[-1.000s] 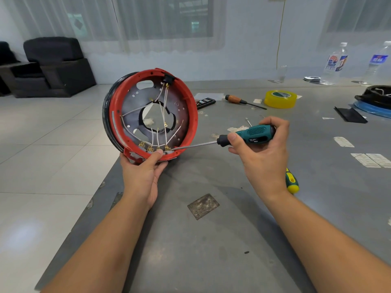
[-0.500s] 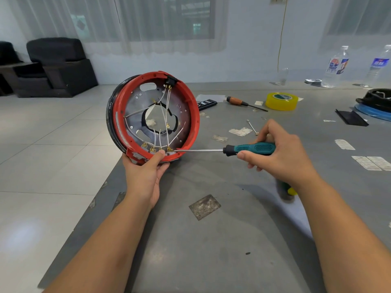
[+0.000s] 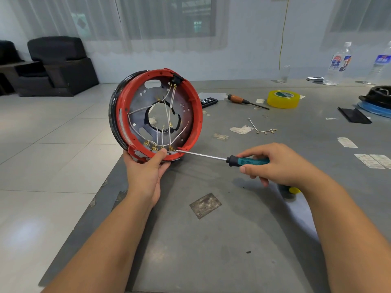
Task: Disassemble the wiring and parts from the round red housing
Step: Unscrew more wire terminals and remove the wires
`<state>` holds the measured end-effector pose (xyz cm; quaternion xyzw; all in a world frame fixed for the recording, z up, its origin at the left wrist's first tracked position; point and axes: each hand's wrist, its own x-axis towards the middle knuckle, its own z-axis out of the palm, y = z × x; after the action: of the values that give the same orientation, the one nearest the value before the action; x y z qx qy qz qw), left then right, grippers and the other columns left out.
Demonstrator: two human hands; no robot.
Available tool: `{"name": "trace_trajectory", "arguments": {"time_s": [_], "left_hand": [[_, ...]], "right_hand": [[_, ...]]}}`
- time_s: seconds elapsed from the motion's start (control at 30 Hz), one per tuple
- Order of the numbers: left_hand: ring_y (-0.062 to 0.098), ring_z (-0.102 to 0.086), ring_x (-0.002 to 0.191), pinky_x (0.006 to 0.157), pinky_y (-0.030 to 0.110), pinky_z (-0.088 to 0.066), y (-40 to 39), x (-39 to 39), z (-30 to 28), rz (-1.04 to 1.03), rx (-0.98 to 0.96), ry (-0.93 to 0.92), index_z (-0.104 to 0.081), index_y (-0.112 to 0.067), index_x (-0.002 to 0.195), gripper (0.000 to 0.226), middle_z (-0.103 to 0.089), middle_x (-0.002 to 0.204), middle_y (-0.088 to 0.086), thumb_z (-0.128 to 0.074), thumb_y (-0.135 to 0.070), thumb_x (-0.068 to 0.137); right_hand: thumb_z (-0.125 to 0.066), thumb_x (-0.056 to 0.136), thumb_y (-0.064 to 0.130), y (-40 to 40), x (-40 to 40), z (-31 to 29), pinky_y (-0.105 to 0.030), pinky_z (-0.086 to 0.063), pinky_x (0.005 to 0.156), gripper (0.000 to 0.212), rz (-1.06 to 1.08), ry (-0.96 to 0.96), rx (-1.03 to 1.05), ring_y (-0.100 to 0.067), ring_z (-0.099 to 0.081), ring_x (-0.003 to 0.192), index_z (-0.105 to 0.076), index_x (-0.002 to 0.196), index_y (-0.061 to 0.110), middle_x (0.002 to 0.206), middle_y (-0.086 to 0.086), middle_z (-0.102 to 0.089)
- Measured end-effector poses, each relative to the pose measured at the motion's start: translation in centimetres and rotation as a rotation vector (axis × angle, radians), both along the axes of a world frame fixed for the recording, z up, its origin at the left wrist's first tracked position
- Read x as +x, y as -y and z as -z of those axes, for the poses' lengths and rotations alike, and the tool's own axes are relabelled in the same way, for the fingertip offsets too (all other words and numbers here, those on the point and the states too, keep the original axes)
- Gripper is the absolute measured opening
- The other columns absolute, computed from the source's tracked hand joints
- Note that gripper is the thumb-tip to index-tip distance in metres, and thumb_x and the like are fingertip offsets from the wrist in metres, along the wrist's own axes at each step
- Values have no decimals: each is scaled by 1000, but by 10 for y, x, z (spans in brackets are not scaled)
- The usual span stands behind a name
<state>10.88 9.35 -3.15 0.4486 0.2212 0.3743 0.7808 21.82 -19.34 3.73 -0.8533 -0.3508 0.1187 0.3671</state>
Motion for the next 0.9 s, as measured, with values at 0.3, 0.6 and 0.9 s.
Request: {"name": "trace_trajectory", "arguments": {"time_s": [0.3,0.6,0.9], "left_hand": [[29,-78,105,85,46,-65,3,-3,-2,18,-21,43,-45,-19,144,68,-68,135,13,-78,5,89],[31,-77,107,85,47,-65,2,-4,-2,35,-26,34,-45,-22,146,73,-68,136,10,-79,6,88],[31,-79,99,83,46,-66,2,-4,-3,49,-57,56,-44,-19,145,70,-69,132,11,-77,8,89]], "right_hand": [[-71,94,33,-14,-6,14,-31,-54,50,23,-98,-120,-83,-19,-67,51,-67,110,49,69,1,-71],[-66,98,32,-11,-5,12,-30,-47,48,16,-67,-149,-61,-19,-67,53,-71,111,41,70,-1,-70],[-65,94,17,4,4,0,-10,-40,46,18,51,-92,15,-13,-59,50,-76,96,31,63,1,-69]]}}
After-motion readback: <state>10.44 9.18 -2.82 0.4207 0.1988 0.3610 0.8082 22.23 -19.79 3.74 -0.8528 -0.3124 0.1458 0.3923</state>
